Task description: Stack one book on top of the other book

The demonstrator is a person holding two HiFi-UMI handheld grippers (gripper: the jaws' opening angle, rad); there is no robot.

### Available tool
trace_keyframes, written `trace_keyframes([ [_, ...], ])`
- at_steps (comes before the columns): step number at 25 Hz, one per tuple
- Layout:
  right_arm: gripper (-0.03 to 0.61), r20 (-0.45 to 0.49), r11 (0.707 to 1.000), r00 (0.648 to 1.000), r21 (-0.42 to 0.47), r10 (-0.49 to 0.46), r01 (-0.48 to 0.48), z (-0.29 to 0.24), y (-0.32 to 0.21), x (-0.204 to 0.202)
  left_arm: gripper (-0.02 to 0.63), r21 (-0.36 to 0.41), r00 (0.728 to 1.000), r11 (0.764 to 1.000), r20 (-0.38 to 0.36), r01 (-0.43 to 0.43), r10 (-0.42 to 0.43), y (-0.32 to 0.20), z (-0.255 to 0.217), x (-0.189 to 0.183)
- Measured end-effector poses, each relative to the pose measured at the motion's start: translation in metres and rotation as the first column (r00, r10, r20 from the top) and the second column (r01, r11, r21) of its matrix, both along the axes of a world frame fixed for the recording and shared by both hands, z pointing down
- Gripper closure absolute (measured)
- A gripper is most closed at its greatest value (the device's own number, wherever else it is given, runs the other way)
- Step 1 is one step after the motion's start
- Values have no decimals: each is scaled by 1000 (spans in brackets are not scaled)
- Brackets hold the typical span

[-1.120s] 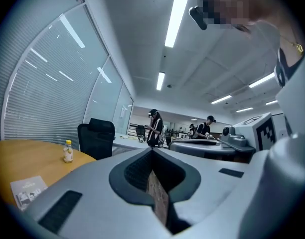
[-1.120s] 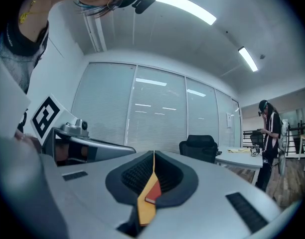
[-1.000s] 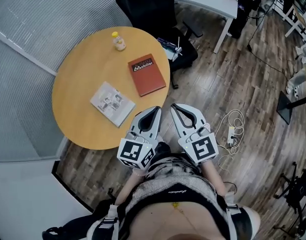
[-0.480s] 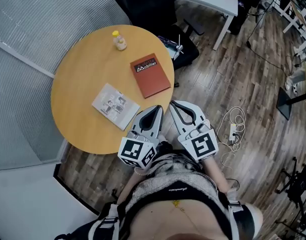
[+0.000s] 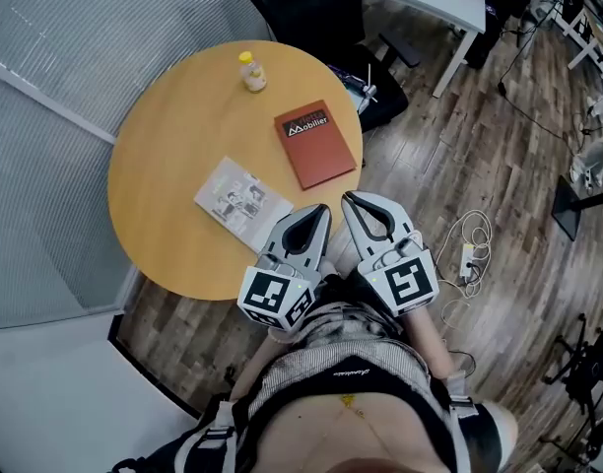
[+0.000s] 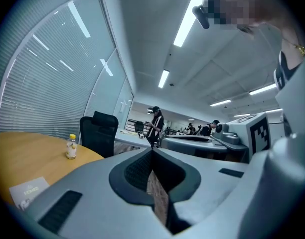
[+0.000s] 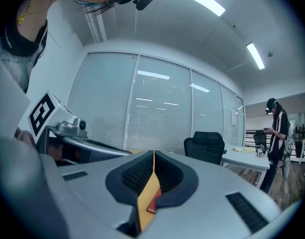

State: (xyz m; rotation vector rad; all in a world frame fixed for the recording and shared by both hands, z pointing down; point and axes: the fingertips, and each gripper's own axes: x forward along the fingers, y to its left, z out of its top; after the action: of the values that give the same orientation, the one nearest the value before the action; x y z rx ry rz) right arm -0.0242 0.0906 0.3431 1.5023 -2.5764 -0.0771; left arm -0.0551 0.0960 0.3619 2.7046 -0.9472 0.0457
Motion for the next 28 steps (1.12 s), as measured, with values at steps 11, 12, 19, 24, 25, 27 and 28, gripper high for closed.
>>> trace_keyframes([
  [11, 555, -45, 1000, 999, 8, -16, 17, -7, -17, -3, 596, -11, 998, 998, 2, 57, -57, -16, 3, -17],
  [12, 555, -44, 1000, 999, 3, -23, 23, -5, -19, -4, 597, -13, 998, 998, 0, 60, -60, -19, 4, -17],
  [19, 555, -23, 996, 996, 14, -85, 85, -3, -54, -3, 597, 27, 996, 996, 33, 86, -87, -56, 1, -6],
  [24, 555, -25, 991, 990, 14, -135, 136, -7, -89, 7, 597, 64, 989, 990, 69, 123, -127, -90, -7, 7],
  [25, 555, -27, 989, 989, 14, -146, 146, -8, -95, 8, 597, 65, 989, 990, 69, 128, -133, -96, -9, 9],
  [27, 555, -31, 987, 986, 11, -161, 162, -9, -107, 11, 597, 76, 986, 987, 80, 139, -144, -107, -11, 13],
  [28, 555, -33, 986, 985, 11, -167, 168, -10, -113, 12, 597, 83, 985, 986, 90, 143, -150, -112, -12, 16],
])
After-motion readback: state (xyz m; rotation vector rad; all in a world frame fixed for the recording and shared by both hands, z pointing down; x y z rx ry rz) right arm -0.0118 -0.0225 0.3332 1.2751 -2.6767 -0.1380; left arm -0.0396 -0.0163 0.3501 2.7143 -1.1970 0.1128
